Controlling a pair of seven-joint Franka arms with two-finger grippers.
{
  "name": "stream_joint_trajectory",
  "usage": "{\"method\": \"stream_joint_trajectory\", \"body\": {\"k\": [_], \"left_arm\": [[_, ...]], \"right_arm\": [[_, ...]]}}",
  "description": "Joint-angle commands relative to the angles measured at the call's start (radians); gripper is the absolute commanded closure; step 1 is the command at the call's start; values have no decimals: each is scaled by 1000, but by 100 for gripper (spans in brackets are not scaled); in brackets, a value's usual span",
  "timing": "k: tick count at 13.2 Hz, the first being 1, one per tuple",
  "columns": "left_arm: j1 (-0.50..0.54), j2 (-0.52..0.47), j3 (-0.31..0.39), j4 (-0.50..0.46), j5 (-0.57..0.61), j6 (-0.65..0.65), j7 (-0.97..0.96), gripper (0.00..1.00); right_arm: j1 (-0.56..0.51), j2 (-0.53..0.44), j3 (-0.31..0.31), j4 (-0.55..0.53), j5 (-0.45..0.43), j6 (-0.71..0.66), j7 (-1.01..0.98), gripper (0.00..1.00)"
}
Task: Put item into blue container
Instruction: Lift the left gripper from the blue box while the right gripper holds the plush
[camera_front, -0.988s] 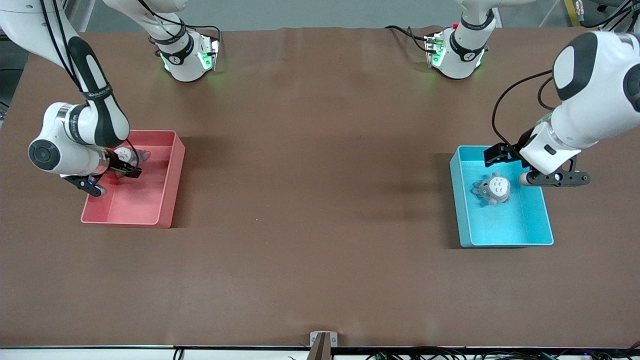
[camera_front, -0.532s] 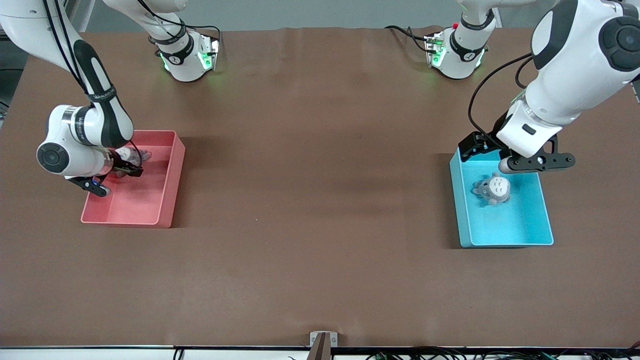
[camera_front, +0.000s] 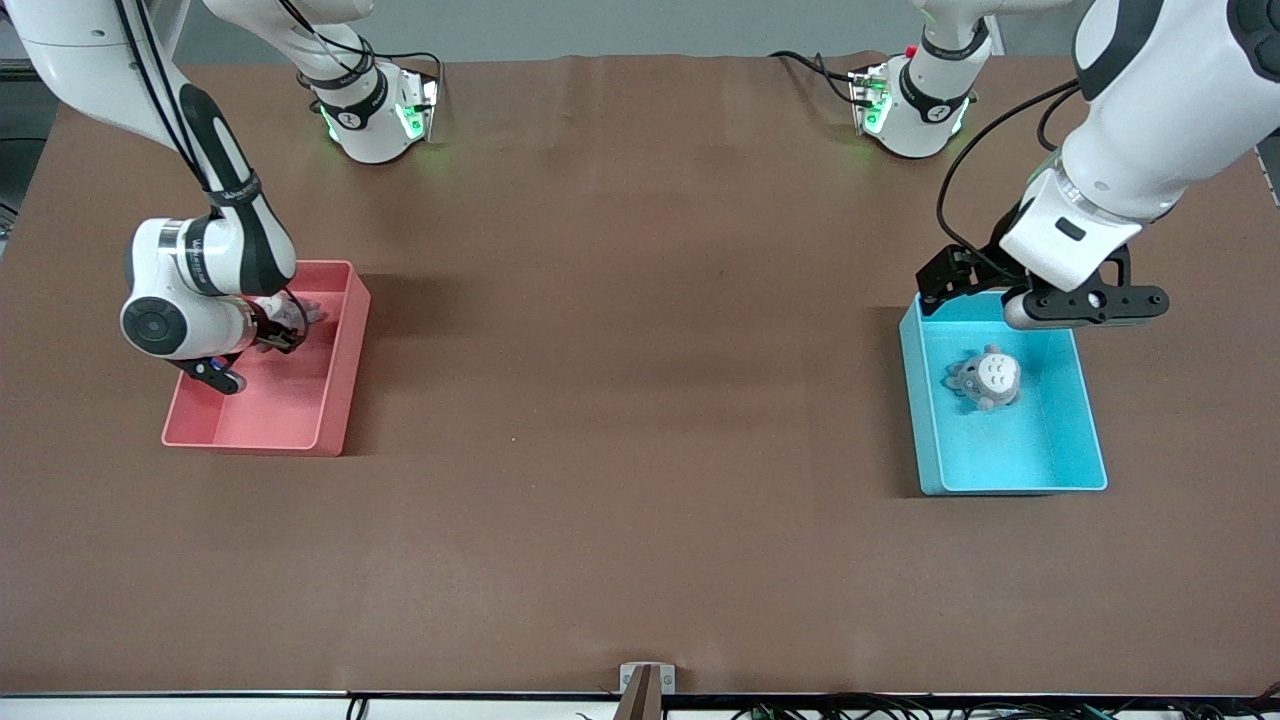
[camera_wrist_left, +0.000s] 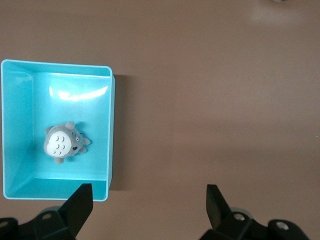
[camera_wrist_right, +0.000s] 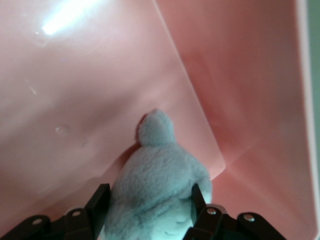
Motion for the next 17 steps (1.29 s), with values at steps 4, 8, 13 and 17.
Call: {"method": "stream_joint_trajectory", "body": {"k": [4, 8, 13, 17], "left_arm": [[12, -4, 6, 40, 3, -26, -7, 0], [19, -4, 6, 45, 3, -26, -6, 0], [20, -2, 6, 48, 3, -26, -6, 0], [20, -2, 6, 48, 3, -26, -6, 0]], "right_arm": [[-2, 11, 1, -4, -18, 0, 26, 47], [-4, 8, 3, 1, -17, -22, 28, 80], [-2, 7, 3, 16, -17, -53, 26, 100], [3, 7, 4, 79, -17, -146, 11, 100]]}}
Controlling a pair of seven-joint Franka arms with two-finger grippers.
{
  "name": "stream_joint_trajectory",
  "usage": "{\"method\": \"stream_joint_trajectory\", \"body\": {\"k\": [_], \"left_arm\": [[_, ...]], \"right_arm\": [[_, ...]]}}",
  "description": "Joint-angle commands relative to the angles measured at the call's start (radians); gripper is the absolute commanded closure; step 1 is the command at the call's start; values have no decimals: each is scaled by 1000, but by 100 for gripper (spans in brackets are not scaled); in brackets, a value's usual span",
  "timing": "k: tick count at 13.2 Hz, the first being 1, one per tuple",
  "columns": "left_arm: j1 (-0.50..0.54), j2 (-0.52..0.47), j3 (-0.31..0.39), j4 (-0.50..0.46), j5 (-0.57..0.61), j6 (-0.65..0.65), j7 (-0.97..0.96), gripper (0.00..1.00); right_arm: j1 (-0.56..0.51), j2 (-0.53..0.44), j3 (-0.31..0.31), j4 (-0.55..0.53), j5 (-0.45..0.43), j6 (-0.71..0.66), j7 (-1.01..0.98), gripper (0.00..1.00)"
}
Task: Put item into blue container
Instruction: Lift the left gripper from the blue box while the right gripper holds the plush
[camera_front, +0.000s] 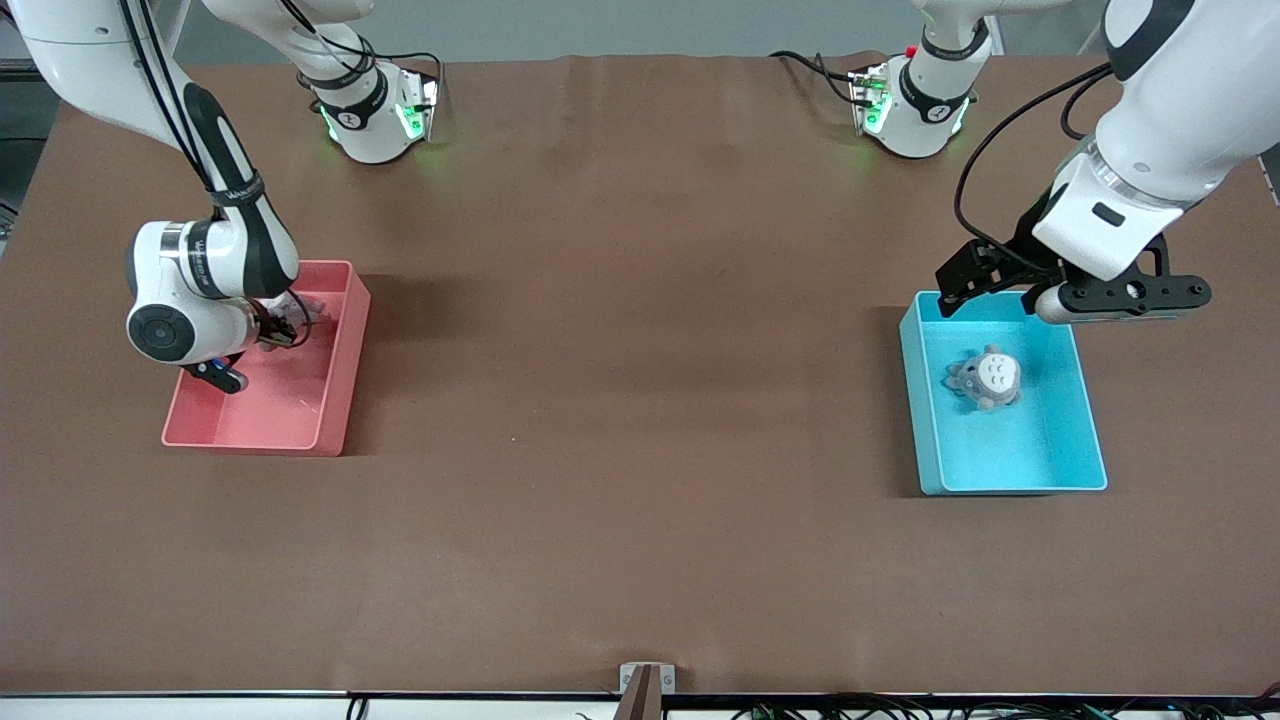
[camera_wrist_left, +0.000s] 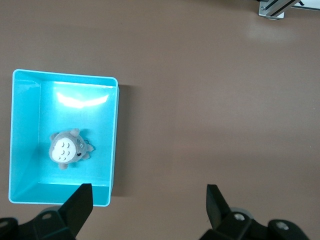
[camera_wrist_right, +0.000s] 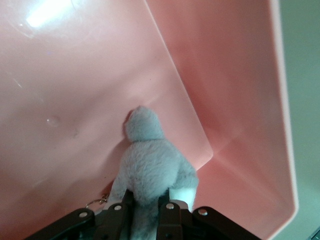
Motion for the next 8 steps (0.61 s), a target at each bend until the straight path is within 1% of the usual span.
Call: {"method": "stream_joint_trajectory", "body": {"k": [1, 4, 6, 8], "left_arm": [[6, -2, -4, 15, 3, -20, -7, 0], [6, -2, -4, 15, 3, -20, -7, 0], [6, -2, -4, 15, 3, -20, -7, 0], [6, -2, -4, 15, 3, -20, -7, 0]], "right_arm": [[0, 6, 7, 51, -13, -68, 4, 100], [1, 6, 9, 106, -13, -133, -39, 100], [-5, 8, 9, 218, -13, -251, -117, 100], [9, 17, 9, 334, -10, -379, -133, 100]]}}
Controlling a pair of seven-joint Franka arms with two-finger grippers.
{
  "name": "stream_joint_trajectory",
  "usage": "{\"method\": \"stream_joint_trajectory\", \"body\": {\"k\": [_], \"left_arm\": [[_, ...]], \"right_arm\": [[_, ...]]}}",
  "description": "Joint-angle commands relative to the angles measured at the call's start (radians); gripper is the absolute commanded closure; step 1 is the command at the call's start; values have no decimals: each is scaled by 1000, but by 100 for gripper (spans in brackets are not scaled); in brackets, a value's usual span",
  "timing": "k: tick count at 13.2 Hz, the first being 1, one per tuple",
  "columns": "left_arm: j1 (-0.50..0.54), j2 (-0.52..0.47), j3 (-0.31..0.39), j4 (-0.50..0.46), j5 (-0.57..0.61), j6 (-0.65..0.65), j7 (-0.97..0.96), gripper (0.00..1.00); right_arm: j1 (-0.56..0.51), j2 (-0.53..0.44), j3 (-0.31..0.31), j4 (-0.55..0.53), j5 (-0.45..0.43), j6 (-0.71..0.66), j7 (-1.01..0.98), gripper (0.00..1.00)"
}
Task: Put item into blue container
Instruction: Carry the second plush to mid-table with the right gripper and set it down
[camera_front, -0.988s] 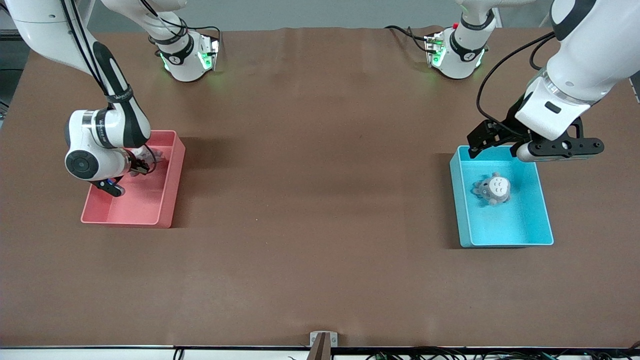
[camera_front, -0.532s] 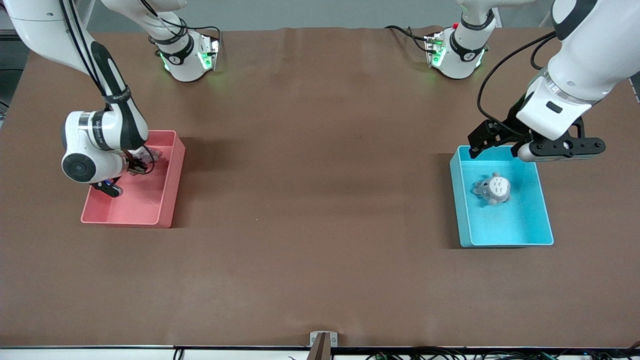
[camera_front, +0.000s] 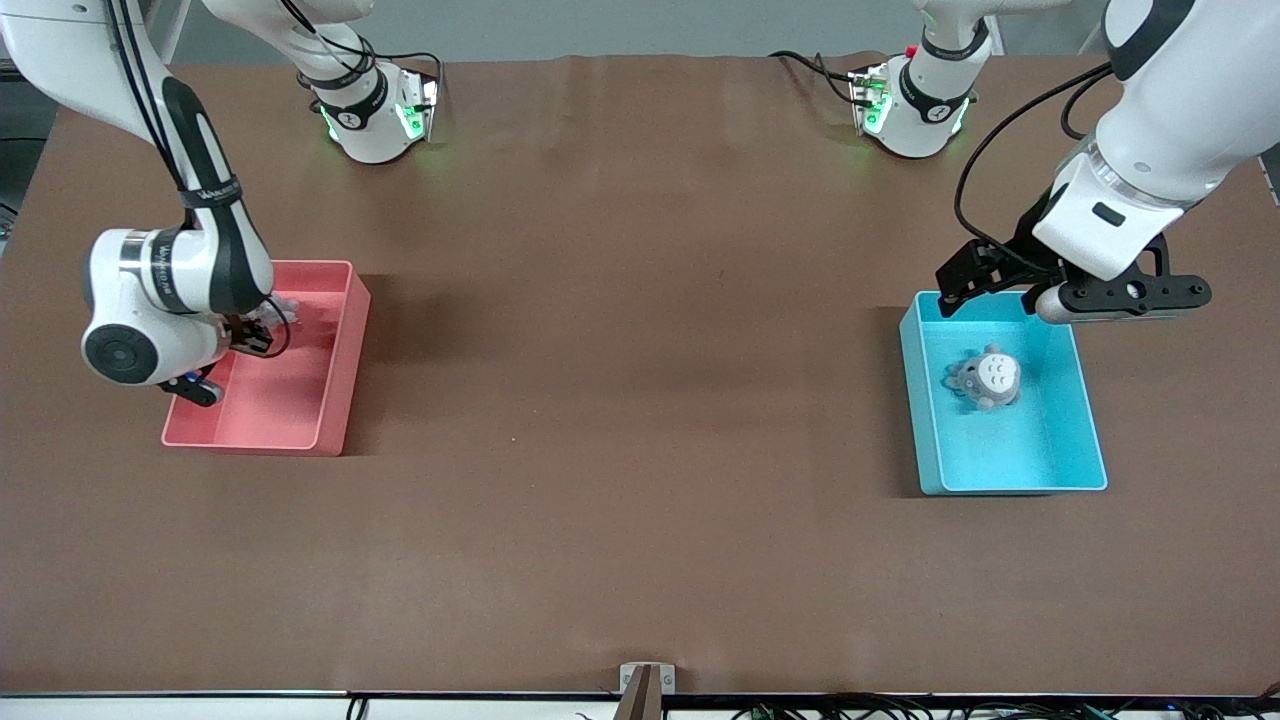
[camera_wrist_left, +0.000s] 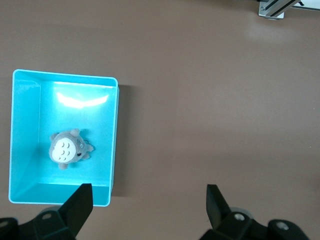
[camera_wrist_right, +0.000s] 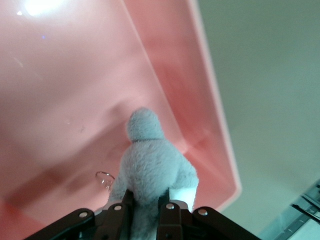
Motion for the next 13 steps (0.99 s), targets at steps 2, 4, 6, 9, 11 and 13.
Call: {"method": "stream_joint_trajectory", "body": {"k": [2, 4, 6, 9, 11, 13], "left_arm": [[6, -2, -4, 14, 3, -20, -7, 0], [6, -2, -4, 14, 3, -20, -7, 0], [6, -1, -4, 14, 3, -20, -7, 0], [6, -1, -4, 14, 3, -20, -7, 0], [6, -1, -4, 14, 3, -20, -7, 0], [6, 1, -4, 14, 3, -20, -7, 0]], "right_arm": [[28, 18, 5, 183, 36, -160, -12, 100], [44, 18, 5, 266, 156, -221, 44, 100], [108, 18, 5, 329, 237, -234, 146, 100], [209, 20, 5, 409, 335, -186, 187, 100], [269, 26, 5, 408, 400, -87, 285, 100], [372, 64, 5, 412, 399, -4, 395, 100]]}}
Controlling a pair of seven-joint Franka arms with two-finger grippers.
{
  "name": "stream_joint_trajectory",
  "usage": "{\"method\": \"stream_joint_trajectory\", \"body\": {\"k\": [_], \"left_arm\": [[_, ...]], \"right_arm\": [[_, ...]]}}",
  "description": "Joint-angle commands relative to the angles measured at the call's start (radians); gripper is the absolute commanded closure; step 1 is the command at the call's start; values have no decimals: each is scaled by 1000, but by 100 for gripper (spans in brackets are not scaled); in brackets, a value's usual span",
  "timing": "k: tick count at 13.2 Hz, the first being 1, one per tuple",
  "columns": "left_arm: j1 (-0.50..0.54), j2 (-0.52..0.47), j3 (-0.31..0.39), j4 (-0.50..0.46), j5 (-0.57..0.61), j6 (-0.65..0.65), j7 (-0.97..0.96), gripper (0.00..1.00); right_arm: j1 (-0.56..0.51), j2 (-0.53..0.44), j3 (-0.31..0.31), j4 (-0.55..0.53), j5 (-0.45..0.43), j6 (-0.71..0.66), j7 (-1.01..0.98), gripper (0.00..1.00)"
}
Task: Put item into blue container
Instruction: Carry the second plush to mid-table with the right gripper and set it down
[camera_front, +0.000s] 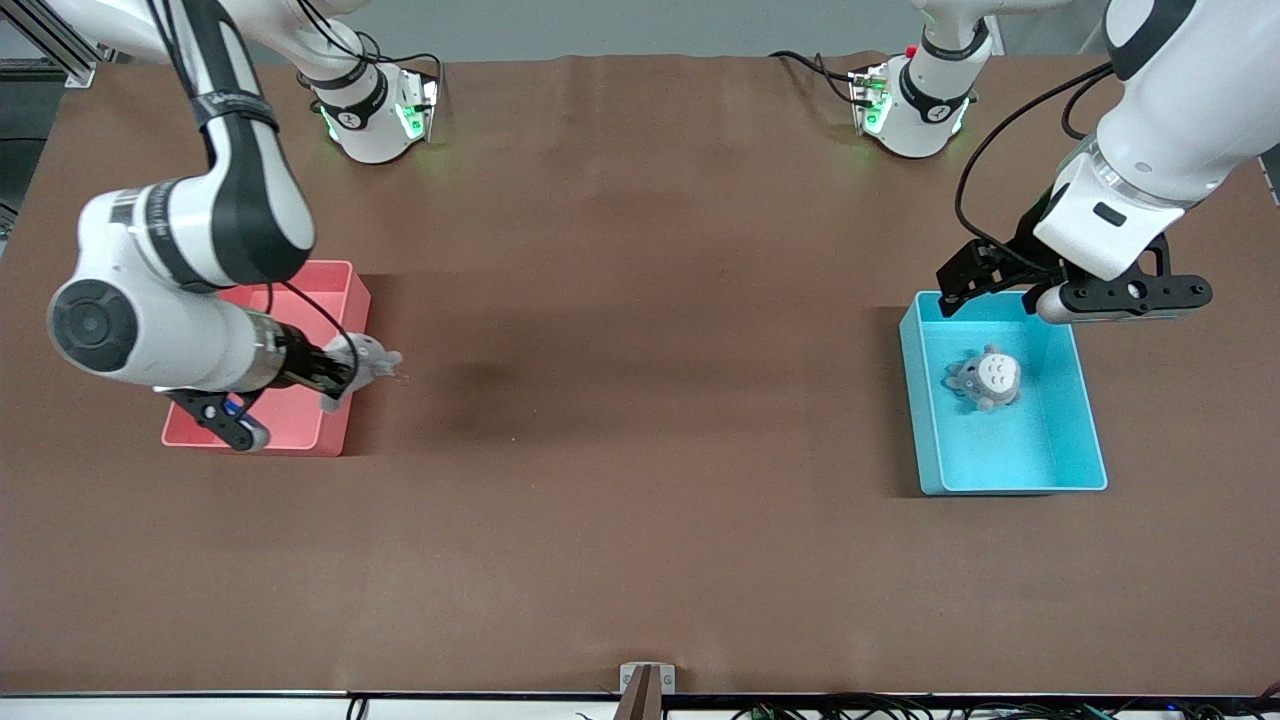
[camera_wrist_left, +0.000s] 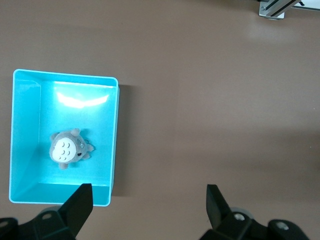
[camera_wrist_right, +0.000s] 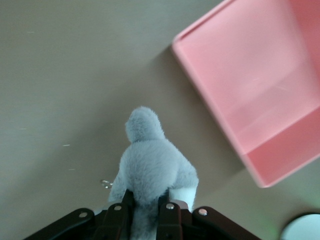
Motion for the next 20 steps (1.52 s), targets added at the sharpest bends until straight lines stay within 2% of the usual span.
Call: {"method": "stream_joint_trajectory", "body": {"k": [1, 3, 5, 7, 8, 15, 18, 19, 20], "left_arm": [[5, 1, -4, 14, 3, -19, -7, 0], [5, 1, -4, 14, 3, -19, -7, 0], [5, 2, -4, 14, 5, -19, -7, 0], [5, 4, -4, 12, 5, -19, -6, 0], [5, 4, -4, 11, 5, -19, -6, 0], [29, 8, -4, 6, 5, -19, -7, 0], [28, 21, -5, 5, 5, -19, -7, 0], [20, 27, -10, 6, 5, -19, -7, 0], [17, 48, -15, 9, 2, -19, -7, 0]], "right_arm": [[108, 69, -11, 23, 22, 105, 154, 100], [177, 124, -11, 27, 19, 186, 273, 100], [248, 247, -11, 124, 19, 234, 415, 100], [307, 385, -11, 263, 19, 249, 549, 100], [327, 416, -10, 285, 20, 281, 589, 100], [357, 505, 56, 294, 48, 531, 787, 98], [355, 533, 101, 327, 75, 570, 839, 90], [357, 533, 105, 330, 95, 580, 847, 66], [357, 531, 112, 330, 105, 585, 844, 12]]}}
